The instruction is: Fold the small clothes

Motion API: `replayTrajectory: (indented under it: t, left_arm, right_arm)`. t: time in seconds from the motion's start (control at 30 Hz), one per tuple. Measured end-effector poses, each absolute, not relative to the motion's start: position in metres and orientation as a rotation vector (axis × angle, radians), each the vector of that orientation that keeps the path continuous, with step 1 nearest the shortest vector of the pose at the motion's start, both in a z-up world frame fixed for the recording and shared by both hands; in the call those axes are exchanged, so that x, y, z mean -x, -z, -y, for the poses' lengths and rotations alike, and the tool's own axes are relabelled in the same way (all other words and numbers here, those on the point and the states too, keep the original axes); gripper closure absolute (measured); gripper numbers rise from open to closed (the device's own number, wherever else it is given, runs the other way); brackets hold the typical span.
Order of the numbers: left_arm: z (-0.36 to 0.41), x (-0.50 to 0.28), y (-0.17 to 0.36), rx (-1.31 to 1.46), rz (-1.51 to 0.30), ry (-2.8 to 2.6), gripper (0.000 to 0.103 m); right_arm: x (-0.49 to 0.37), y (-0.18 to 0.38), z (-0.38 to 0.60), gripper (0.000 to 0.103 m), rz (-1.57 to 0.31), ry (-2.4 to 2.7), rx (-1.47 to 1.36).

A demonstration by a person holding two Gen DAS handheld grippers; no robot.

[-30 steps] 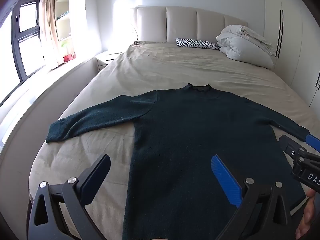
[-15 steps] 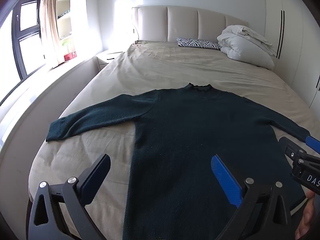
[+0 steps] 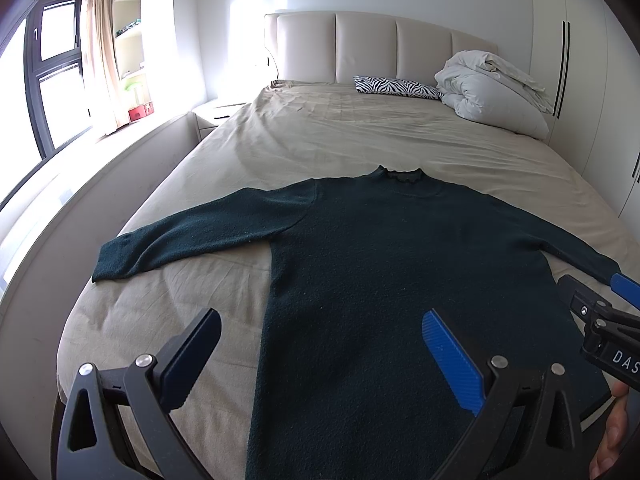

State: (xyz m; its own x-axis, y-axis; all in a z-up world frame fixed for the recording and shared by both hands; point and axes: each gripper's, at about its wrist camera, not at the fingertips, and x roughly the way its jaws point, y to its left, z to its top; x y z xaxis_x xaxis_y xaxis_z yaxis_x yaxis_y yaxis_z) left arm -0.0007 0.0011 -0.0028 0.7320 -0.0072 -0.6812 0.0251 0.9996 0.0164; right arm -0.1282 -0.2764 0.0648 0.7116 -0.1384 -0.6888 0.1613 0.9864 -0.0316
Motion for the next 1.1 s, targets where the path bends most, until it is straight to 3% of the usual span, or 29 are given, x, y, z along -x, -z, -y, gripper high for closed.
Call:
replayTrajectory:
  t: [1.1]
  left_arm:
    - [-0.0012,0.0006,0.0027,-0.022,-0.750,0.019,0.000]
  right_arm:
    - [0.1297,-0.0578,0.2784,0.000,-0.767,0.173,-0.028]
